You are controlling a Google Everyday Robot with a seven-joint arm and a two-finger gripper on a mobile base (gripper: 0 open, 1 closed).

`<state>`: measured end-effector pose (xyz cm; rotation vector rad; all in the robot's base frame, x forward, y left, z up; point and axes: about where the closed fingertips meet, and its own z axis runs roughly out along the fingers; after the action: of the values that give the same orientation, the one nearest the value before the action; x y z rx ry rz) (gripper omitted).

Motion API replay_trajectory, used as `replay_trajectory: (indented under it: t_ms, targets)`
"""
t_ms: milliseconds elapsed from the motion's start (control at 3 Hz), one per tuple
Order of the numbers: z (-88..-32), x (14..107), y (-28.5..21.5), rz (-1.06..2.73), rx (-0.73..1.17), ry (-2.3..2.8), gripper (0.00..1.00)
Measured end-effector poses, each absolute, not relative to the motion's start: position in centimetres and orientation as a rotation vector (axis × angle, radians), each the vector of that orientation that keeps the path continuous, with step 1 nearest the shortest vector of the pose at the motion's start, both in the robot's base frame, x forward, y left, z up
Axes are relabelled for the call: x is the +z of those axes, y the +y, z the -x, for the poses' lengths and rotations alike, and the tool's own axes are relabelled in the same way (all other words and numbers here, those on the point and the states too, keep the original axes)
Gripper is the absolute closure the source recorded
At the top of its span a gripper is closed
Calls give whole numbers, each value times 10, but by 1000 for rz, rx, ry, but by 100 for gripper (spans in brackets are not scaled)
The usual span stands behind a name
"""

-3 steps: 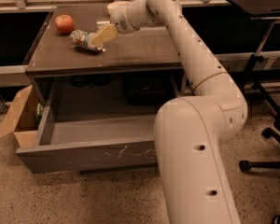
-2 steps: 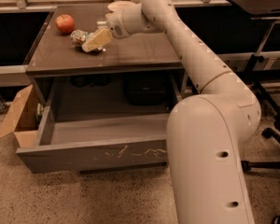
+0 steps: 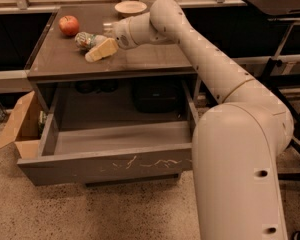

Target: Place 7up can into top drawer

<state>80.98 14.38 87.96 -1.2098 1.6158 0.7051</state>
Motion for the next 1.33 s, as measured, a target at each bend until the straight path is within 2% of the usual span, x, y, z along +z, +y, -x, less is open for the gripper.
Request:
replay_trajectory:
  t_ms: [1333]
  targets:
    - [-853,854,143,1155,718,1575,0]
